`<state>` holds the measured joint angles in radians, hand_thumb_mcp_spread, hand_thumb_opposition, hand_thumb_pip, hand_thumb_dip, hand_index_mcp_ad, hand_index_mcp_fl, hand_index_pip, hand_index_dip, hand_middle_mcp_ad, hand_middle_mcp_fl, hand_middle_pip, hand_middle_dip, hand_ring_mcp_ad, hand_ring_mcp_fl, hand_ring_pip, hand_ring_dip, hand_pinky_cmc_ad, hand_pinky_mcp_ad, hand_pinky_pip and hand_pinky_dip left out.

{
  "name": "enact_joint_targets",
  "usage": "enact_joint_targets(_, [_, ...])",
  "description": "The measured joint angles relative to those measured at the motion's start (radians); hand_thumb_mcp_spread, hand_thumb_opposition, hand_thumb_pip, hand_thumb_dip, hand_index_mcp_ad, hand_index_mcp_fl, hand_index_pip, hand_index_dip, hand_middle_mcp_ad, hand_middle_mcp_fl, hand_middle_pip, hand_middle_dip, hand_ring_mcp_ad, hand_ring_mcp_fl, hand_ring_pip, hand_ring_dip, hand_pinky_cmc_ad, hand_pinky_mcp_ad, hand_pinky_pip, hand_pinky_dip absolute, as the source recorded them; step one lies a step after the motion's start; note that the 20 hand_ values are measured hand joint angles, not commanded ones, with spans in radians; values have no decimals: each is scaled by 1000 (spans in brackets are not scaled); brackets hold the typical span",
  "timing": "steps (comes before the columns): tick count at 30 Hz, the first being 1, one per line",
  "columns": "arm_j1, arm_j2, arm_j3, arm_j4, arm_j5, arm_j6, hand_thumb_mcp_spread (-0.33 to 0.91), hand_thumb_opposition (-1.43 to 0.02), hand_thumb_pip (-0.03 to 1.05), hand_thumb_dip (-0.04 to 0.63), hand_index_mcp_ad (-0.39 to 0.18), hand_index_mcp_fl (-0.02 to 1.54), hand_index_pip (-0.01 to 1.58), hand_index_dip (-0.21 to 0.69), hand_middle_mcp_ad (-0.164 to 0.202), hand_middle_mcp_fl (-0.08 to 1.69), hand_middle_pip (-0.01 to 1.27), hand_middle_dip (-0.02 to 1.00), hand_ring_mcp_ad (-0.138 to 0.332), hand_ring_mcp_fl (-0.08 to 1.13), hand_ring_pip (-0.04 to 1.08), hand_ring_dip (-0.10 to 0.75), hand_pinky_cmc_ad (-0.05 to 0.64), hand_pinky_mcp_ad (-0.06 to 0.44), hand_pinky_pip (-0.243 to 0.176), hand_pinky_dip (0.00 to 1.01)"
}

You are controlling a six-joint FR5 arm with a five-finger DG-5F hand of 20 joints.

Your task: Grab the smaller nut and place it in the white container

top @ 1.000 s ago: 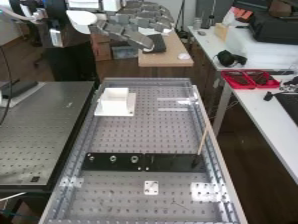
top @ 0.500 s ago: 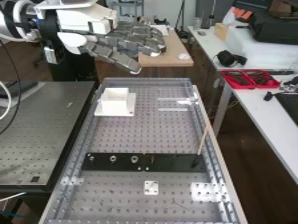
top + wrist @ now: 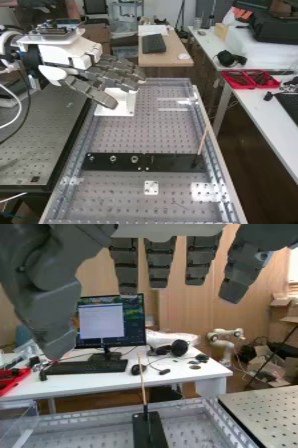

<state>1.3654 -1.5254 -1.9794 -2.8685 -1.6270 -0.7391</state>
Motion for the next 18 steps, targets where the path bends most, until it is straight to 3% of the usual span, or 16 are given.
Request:
enact_joint_targets(6, [-72,-23,-38,32,-101,-20,237,-740,726,141,-75,51,595,150,61,-10,126,239,175,-3,80,113,449,330,-91,232])
enact_joint_targets(18, [-208,-105,-99,147,-335,-76,279,-785,726,141,-87,38,885,99,56,-12,126,239,171,-3,80,115,431,328,-91,220])
